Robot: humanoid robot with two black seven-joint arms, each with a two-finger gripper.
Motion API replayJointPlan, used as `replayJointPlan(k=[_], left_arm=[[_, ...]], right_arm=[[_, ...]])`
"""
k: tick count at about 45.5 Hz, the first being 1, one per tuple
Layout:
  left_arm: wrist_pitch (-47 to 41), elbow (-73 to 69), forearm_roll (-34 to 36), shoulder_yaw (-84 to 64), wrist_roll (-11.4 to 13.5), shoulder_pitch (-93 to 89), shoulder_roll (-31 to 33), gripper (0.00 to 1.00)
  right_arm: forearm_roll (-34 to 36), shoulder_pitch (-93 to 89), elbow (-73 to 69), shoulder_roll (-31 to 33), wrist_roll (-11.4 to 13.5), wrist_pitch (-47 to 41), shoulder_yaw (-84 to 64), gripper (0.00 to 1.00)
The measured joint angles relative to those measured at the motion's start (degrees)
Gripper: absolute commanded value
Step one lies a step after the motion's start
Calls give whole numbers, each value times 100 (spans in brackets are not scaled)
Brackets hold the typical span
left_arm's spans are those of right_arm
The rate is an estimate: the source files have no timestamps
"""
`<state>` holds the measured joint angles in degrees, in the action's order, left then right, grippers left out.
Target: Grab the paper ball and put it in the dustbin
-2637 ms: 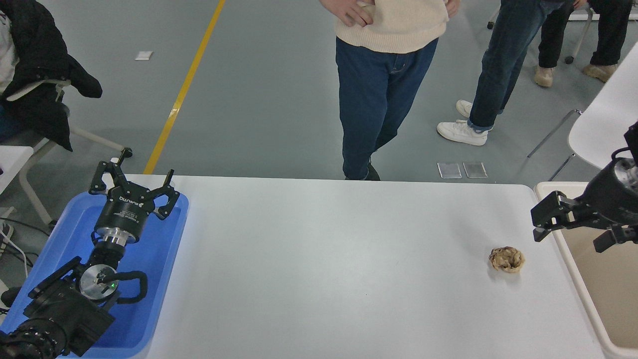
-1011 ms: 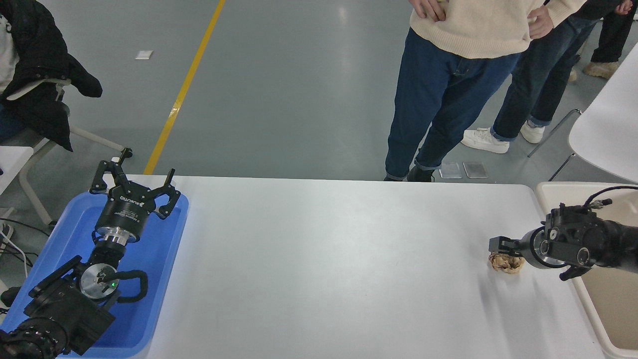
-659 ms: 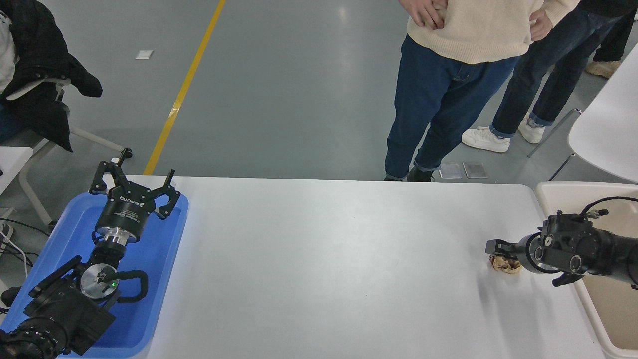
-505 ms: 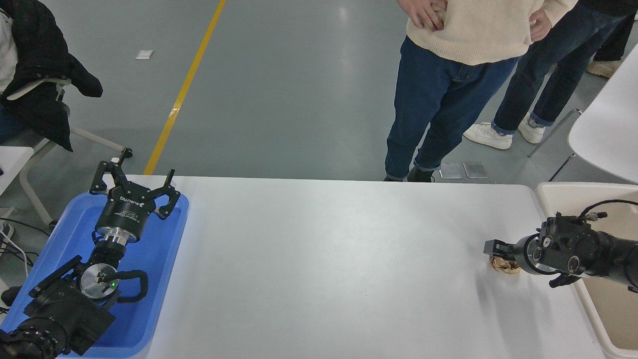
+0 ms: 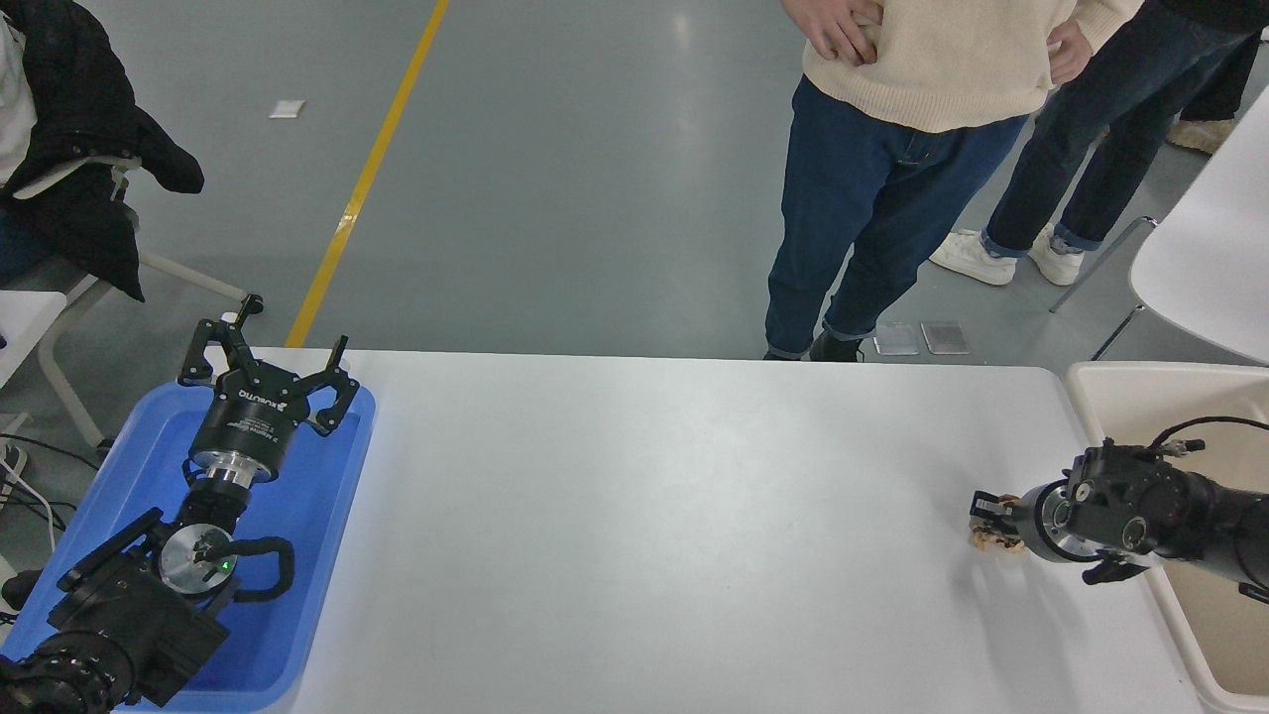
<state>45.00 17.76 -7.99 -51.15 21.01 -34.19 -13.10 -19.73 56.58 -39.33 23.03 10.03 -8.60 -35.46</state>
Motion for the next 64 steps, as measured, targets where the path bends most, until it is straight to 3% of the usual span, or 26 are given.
replayJointPlan(k=[22, 50, 64], left_arm=[[0, 0, 7, 0, -6, 0, 0, 100], [0, 0, 9, 0, -8, 0, 0, 100], [0, -1, 9, 0, -8, 0, -1, 100]], right_arm=[[257, 1091, -1199, 337, -8, -352, -1071, 0], [-9, 4093, -3599, 374, -44, -2943, -2439, 0], [25, 5512, -4058, 758, -42, -3475, -2497, 0]])
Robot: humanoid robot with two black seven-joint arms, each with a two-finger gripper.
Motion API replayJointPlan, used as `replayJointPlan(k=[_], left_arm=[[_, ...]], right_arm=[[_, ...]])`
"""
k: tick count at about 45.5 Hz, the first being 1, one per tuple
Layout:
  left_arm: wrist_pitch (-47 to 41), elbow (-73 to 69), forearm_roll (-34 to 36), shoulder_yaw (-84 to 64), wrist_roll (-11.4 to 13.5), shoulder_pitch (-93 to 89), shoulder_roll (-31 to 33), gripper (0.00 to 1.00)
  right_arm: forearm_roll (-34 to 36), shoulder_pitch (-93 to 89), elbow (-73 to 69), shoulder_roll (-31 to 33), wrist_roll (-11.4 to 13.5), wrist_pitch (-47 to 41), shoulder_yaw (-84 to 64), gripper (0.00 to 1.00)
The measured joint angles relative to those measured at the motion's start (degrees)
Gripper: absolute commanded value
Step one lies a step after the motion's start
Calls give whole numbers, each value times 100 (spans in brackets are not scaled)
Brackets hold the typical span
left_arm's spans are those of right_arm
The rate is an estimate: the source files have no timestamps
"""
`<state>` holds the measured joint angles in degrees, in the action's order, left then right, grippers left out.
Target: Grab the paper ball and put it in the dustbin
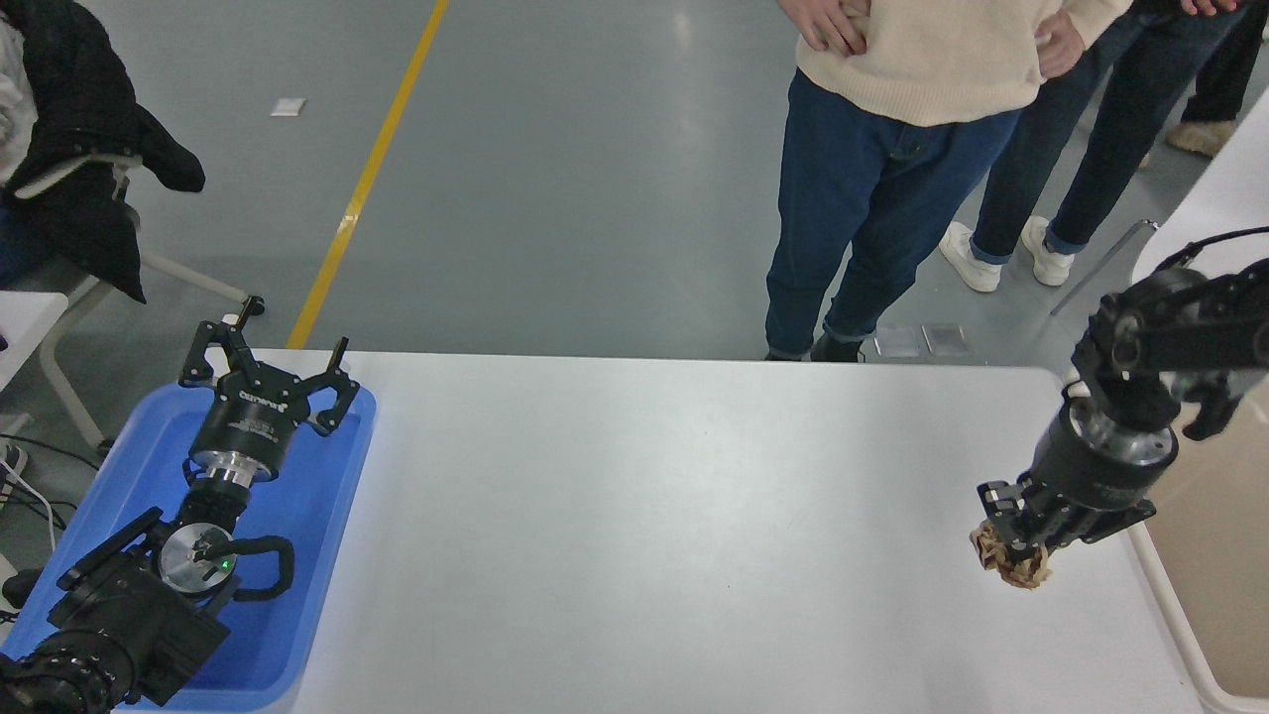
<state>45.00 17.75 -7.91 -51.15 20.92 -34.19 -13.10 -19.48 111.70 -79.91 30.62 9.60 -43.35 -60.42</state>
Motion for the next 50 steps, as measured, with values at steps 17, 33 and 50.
replayJointPlan(k=[17, 33, 50], left_arm=[[0, 0, -1, 0, 1, 0, 0, 100], [0, 0, -1, 0, 6, 1, 0, 100], [0, 0, -2, 0, 5, 1, 0, 100]], right_arm=[[22, 1675, -464, 706, 5, -137, -156, 0], [30, 2409, -563, 909, 5, -160, -402, 0], [-9, 2544, -442, 1207, 10, -164, -908, 0]])
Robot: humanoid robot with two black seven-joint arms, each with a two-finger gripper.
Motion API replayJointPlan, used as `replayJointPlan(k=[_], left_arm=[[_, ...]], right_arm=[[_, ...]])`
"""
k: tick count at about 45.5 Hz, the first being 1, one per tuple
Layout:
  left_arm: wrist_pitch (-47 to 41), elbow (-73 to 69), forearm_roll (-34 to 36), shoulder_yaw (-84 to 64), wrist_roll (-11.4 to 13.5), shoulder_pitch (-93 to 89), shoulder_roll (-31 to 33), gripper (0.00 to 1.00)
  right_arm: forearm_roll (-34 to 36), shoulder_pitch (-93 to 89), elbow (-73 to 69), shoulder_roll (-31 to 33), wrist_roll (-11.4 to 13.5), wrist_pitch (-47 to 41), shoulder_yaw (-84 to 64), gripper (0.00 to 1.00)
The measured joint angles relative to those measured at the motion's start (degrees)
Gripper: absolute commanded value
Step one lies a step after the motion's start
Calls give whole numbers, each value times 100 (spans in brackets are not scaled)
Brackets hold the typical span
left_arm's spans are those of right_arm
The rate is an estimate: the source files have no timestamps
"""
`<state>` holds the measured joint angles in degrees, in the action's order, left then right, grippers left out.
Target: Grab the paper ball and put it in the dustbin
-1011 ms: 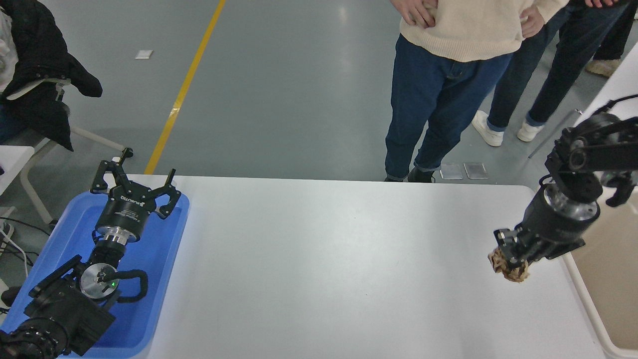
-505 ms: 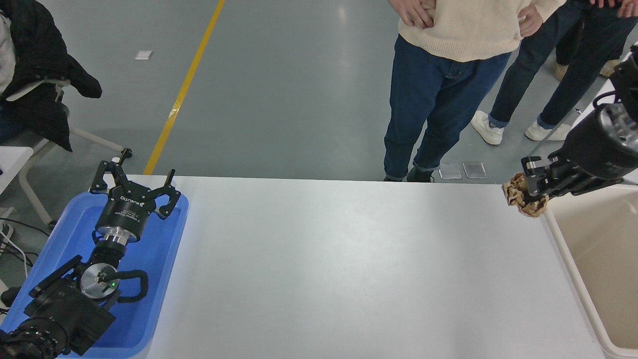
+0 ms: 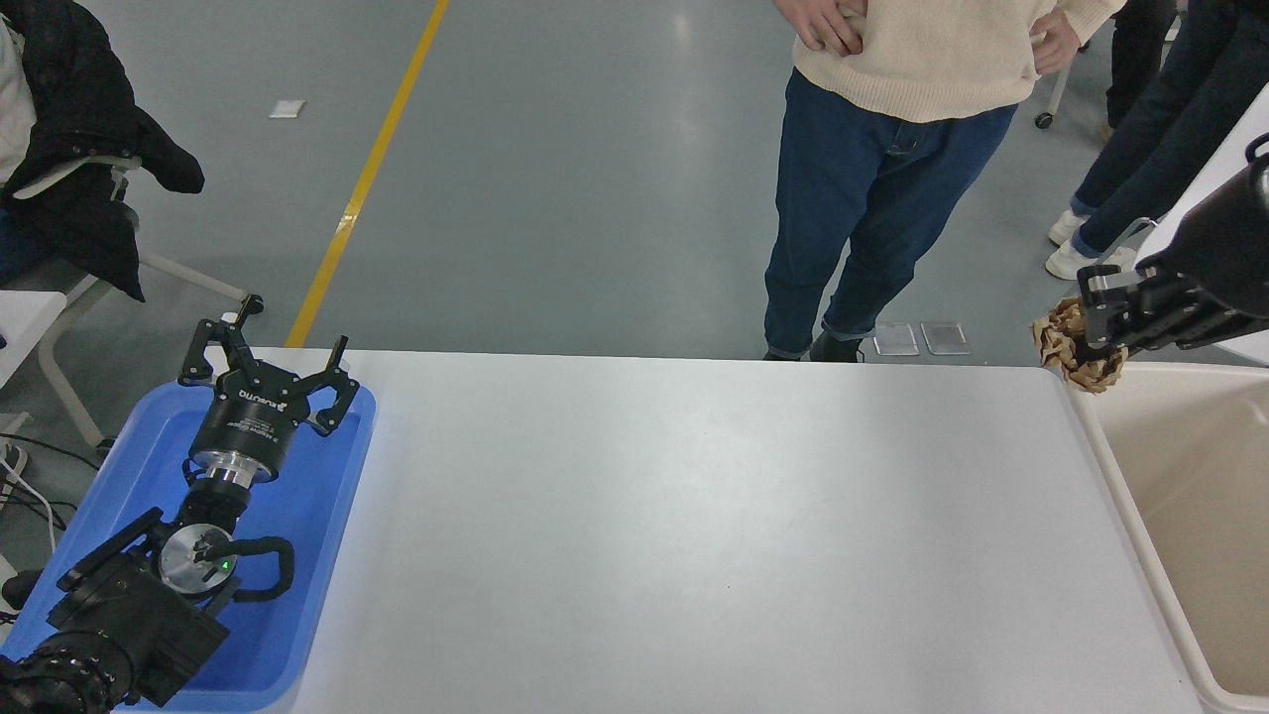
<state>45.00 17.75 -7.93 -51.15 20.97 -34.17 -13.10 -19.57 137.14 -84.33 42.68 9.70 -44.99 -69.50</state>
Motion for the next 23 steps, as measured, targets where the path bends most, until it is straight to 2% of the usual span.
replayJointPlan(k=[8, 23], left_arm=[[0, -1, -2, 0, -1, 3, -2, 100], [0, -1, -5, 0, -1, 7, -7, 100]], right_arm=[[-135, -306, 494, 850, 7, -1, -307, 0], [-252, -1984, 1967, 1512, 5, -1, -196, 0]])
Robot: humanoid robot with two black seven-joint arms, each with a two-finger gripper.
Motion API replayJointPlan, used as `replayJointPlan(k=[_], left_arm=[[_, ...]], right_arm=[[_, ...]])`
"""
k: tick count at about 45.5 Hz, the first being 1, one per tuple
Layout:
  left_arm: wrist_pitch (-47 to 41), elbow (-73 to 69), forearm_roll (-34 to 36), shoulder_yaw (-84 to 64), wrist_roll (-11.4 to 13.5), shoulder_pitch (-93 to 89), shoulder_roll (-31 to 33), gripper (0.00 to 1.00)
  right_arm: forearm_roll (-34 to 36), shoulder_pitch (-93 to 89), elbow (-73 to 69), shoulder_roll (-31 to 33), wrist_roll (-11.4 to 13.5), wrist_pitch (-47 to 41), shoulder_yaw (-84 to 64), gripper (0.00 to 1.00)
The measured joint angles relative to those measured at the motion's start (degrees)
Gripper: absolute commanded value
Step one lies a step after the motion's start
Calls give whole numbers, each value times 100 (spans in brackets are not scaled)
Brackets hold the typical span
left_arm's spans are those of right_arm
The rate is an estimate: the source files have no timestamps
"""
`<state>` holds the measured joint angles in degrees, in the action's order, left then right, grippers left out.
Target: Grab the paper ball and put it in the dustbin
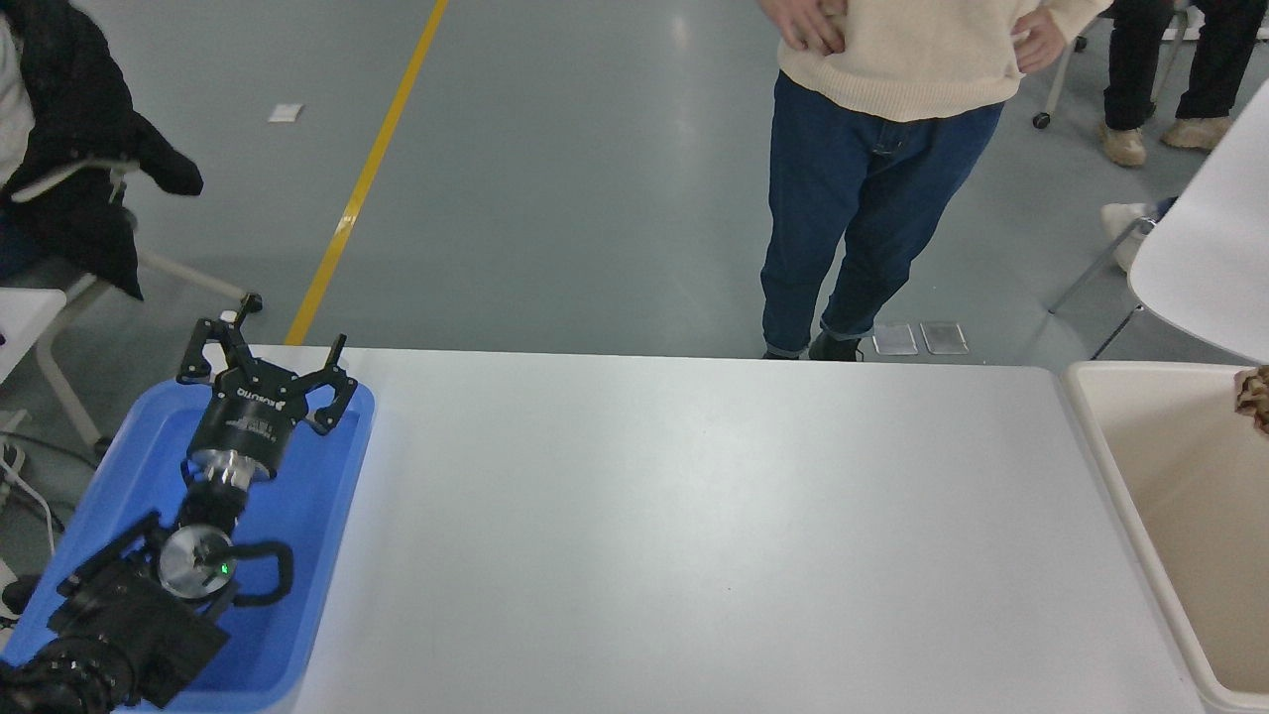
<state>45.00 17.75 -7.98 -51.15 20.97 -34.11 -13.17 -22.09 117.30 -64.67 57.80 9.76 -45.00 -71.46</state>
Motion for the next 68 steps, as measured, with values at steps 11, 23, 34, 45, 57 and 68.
replayJointPlan(k=[11, 23, 34, 45, 57, 68], left_arm=[[0, -2, -2, 0, 5, 4, -1, 100], [0, -4, -2, 0, 5, 5, -1, 100], [0, -4, -2, -1, 5, 5, -2, 100], [0, 0, -2, -1, 4, 4, -1, 100], [0, 0, -2, -1, 4, 0, -1, 100], [0, -2, -2, -1, 3, 0, -2, 100]], right_arm=[[5, -1521, 656, 115, -2, 380, 693, 0], [36, -3499, 1308, -341, -2, 2335, 1916, 0], [48, -5129, 2479, -1188, -11, 3706, 2839, 0], [54, -6463, 4126, -2141, -18, 4276, 3670, 0], [67, -7298, 5249, -2775, 5, 4542, 4199, 0], [72, -7711, 5751, -3070, 25, 4774, 4362, 0]])
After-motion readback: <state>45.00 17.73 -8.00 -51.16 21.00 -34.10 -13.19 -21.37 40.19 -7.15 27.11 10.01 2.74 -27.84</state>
